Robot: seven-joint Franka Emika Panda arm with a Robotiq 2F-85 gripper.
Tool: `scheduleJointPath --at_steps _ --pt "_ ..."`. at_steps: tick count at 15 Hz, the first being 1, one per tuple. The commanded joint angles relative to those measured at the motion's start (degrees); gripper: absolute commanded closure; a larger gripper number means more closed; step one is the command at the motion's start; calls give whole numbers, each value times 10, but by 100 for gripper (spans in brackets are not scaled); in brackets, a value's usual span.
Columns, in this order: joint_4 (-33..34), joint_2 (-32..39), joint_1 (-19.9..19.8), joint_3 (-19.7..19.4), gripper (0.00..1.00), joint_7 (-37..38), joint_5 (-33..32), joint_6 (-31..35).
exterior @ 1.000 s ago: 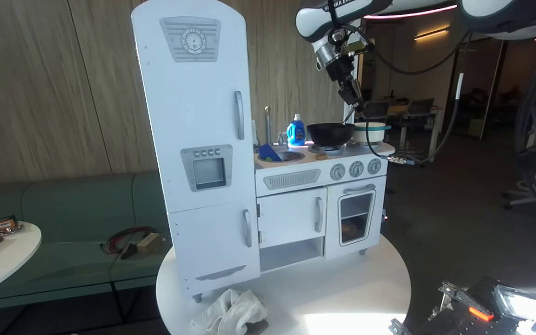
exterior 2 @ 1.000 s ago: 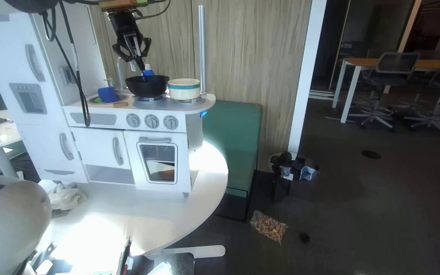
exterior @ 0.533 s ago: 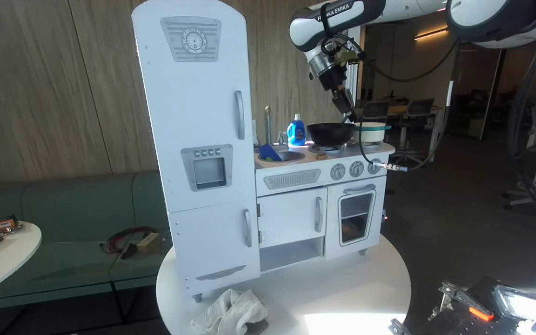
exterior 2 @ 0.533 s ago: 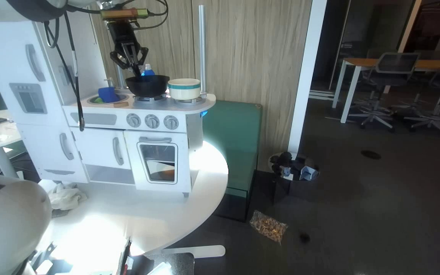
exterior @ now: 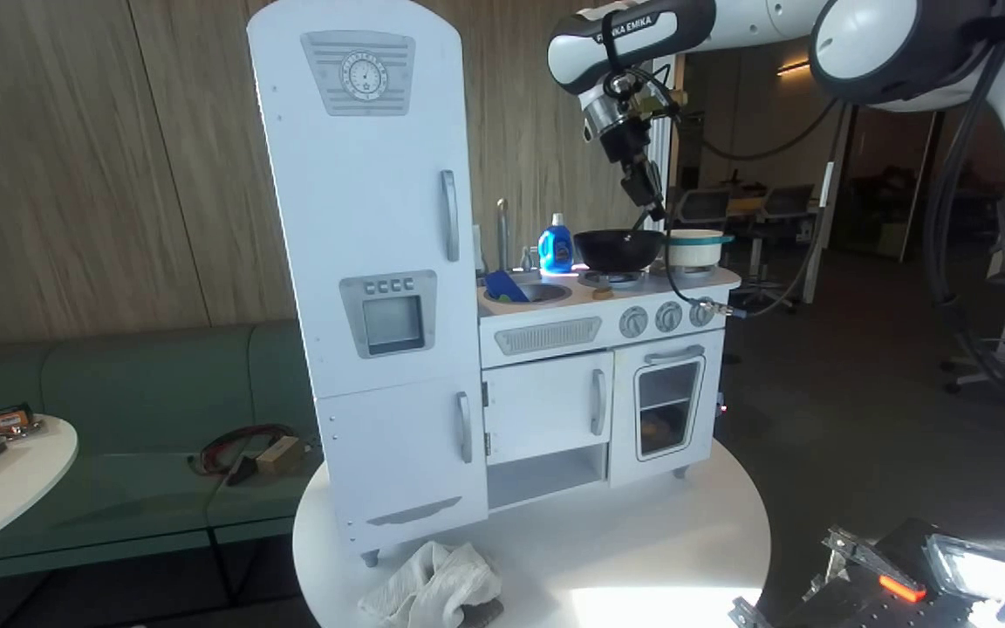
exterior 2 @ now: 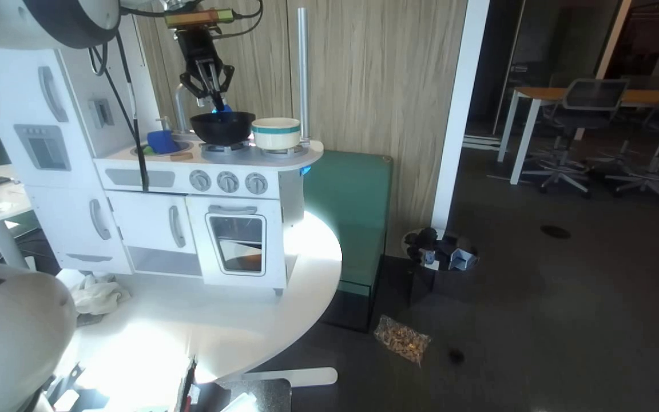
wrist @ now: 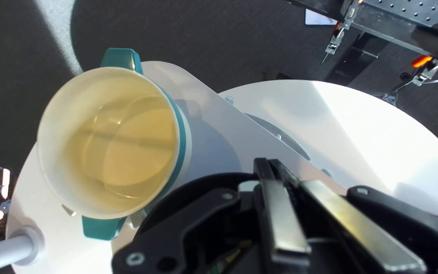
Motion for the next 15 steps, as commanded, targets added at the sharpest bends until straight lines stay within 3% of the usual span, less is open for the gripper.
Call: scheduleJointPath --at_steps 1,5,15 --pt "57 25 -6 -9 98 16 5 -14" --pt "59 25 -5 -9 98 22 5 -36" --pt "3 8 18 17 98 23 -1 9"
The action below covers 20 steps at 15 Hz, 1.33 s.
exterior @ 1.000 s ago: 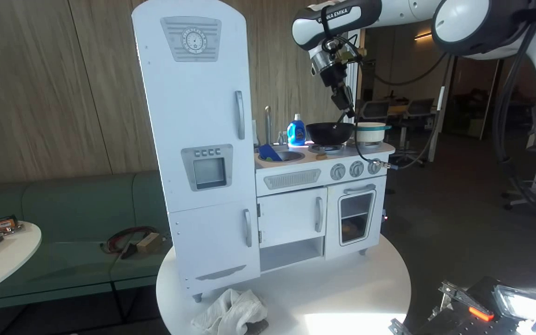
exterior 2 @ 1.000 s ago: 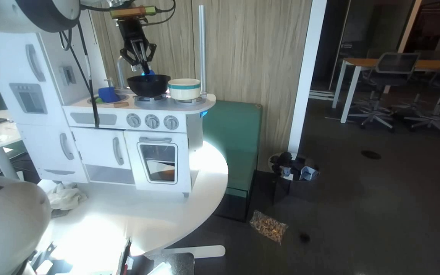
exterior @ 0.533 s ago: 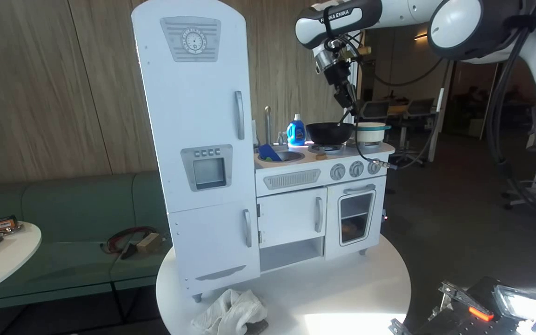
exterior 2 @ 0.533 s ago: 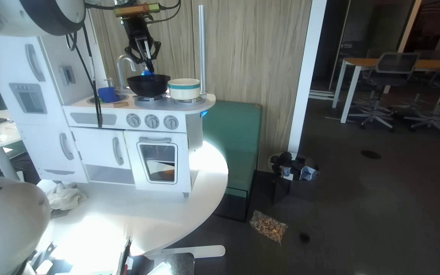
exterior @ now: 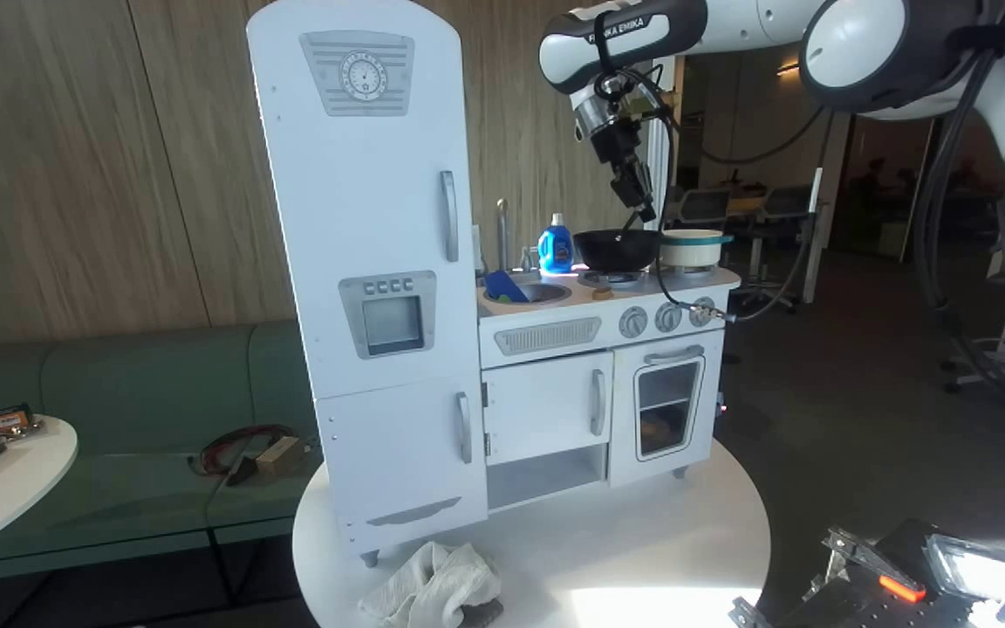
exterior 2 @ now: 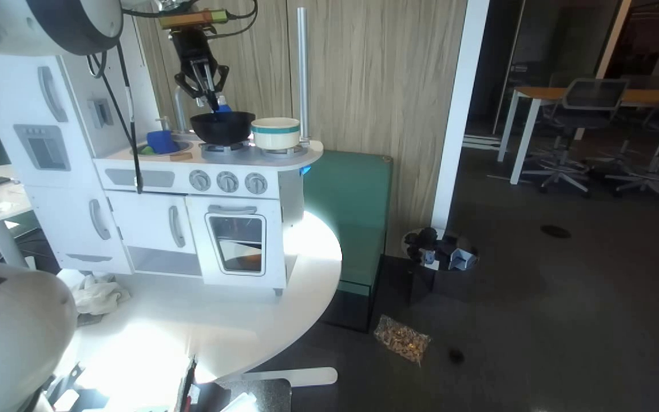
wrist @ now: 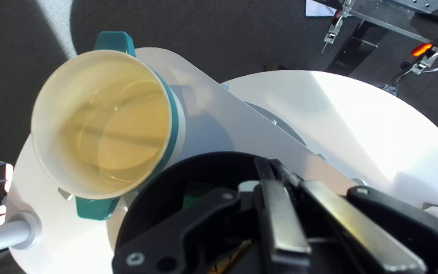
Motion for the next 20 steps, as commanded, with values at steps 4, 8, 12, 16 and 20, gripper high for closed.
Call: scheduleJointPath --at_steps 4,8,12,16,20 --pt "-71 -32 24 8 98 45 -7 20" --pt "-135 -71 32 9 98 89 -6 45" --pt "-185 -100 35 9 98 140 0 77" --pt "-227 -125 38 6 98 190 0 115" --pt "-264 -148 40 6 98 232 -4 155"
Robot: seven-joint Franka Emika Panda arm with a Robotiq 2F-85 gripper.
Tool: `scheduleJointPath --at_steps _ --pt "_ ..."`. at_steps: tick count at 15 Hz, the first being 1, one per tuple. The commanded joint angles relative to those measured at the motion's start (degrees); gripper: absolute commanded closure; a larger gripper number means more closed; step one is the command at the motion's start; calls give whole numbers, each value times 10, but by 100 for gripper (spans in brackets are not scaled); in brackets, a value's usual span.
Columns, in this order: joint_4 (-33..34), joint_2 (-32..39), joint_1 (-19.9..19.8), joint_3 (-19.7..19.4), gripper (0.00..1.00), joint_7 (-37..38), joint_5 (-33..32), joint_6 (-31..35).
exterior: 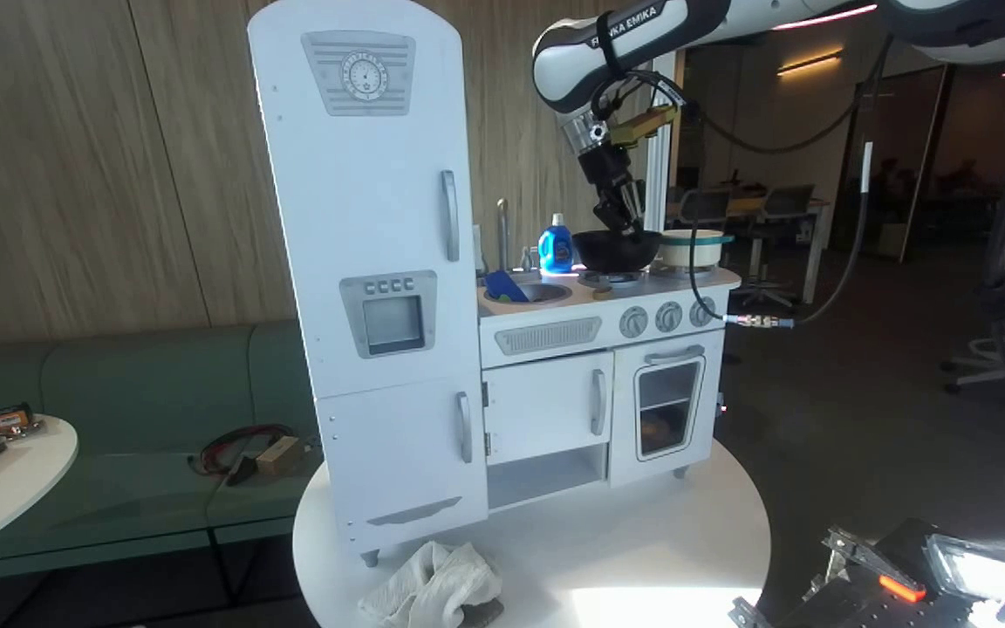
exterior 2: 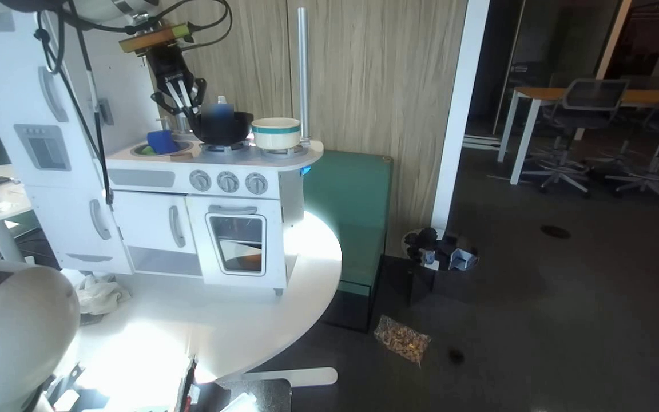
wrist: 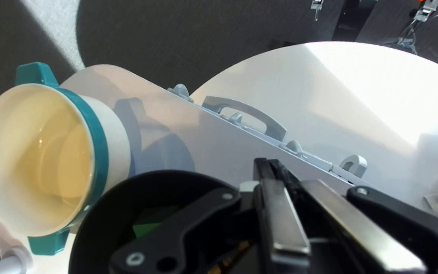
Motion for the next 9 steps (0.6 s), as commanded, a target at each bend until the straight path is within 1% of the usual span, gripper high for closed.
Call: scheduleJointPath --at_steps 1,6,9 --pt "-58 -42 5 -2 97 43 -2 52" --pt "-106 -66 3 -1 97 75 3 134" --pt "-126 -75 1 -1 97 79 18 162"
